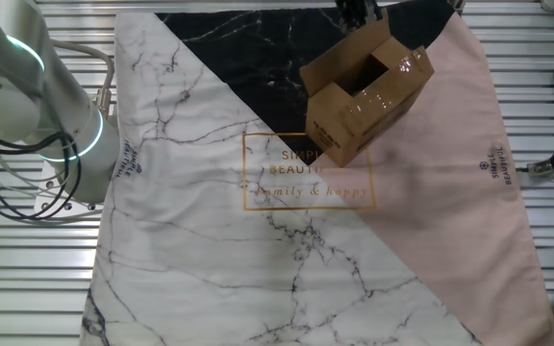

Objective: Cover the box

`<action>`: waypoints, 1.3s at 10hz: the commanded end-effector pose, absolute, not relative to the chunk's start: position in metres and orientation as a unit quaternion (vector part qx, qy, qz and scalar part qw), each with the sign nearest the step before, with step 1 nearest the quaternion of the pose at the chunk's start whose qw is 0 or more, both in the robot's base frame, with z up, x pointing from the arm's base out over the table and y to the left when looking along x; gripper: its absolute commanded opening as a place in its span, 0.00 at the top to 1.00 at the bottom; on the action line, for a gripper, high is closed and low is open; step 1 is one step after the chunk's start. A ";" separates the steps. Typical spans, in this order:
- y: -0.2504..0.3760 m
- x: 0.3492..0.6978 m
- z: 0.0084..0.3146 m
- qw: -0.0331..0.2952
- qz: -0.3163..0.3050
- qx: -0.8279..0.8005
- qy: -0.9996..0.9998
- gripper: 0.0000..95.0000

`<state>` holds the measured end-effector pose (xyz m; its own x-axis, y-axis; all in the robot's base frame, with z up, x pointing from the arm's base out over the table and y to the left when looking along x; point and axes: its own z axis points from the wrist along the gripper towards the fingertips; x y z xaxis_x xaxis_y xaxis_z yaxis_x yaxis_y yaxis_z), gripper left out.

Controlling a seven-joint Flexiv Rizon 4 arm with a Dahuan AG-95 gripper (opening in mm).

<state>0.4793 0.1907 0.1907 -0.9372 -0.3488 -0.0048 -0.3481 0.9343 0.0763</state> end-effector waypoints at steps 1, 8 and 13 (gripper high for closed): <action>0.192 0.476 0.191 0.003 -0.037 0.177 -0.984 1.00; 0.187 0.481 0.182 0.000 -0.019 0.196 -0.981 1.00; 0.183 0.490 0.186 0.002 -0.020 0.200 -0.980 1.00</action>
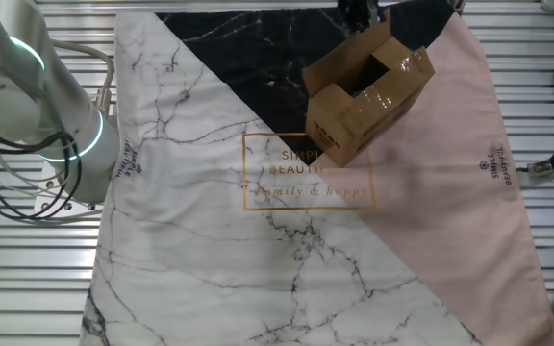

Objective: Cover the box

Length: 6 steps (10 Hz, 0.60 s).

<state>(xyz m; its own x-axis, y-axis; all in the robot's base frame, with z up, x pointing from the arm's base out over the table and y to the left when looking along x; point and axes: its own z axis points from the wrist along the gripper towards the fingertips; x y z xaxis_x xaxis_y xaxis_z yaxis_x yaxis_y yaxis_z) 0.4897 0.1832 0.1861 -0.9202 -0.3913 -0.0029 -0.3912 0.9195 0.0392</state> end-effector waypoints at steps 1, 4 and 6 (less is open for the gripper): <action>0.181 0.492 0.186 0.002 -0.021 0.200 -0.980 1.00; 0.170 0.492 0.183 0.001 -0.024 0.206 -0.978 1.00; 0.164 0.493 0.185 0.002 -0.025 0.209 -0.977 1.00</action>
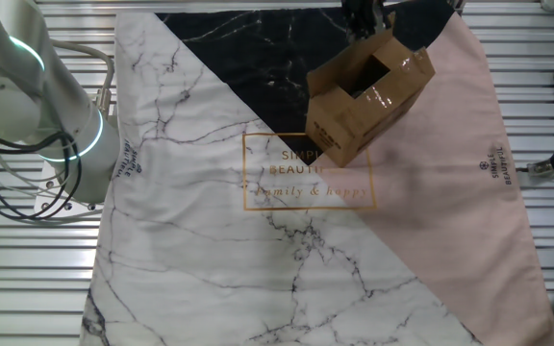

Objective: Cover the box

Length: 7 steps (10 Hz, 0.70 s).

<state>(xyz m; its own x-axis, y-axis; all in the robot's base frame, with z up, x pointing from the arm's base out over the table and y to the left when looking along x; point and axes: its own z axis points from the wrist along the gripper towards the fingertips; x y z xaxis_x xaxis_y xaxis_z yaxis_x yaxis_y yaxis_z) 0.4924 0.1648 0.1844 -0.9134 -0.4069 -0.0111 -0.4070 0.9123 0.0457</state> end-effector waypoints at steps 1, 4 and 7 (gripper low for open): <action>0.163 0.494 0.186 -0.002 0.024 -0.210 0.977 1.00; 0.159 0.497 0.191 -0.005 0.026 -0.211 0.977 1.00; 0.154 0.501 0.196 -0.007 0.028 -0.214 0.976 1.00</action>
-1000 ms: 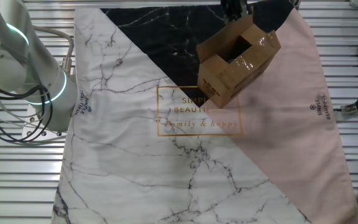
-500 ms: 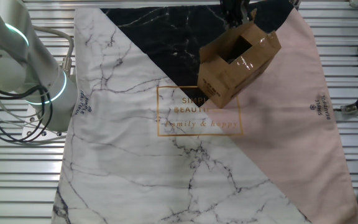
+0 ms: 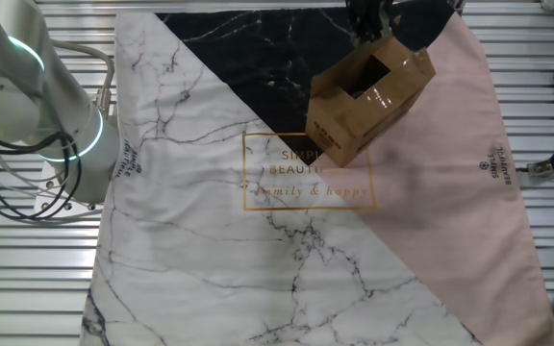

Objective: Cover the box

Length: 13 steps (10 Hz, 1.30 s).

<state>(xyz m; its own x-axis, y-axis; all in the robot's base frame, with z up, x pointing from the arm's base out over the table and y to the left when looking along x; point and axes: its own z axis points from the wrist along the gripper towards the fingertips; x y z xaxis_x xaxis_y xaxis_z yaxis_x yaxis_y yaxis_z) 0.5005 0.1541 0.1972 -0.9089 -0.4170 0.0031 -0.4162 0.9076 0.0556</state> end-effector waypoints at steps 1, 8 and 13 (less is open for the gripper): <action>0.153 0.501 0.195 0.005 -0.027 0.215 -0.976 1.00; 0.145 0.509 0.186 0.003 -0.026 0.223 -0.974 1.00; 0.137 0.520 0.178 0.004 -0.024 0.231 -0.973 1.00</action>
<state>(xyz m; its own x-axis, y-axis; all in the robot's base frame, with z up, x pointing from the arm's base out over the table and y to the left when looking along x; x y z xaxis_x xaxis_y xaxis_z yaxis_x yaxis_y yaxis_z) 0.5199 0.1357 0.1776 -0.8933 -0.4495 -0.0021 -0.4490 0.8922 0.0486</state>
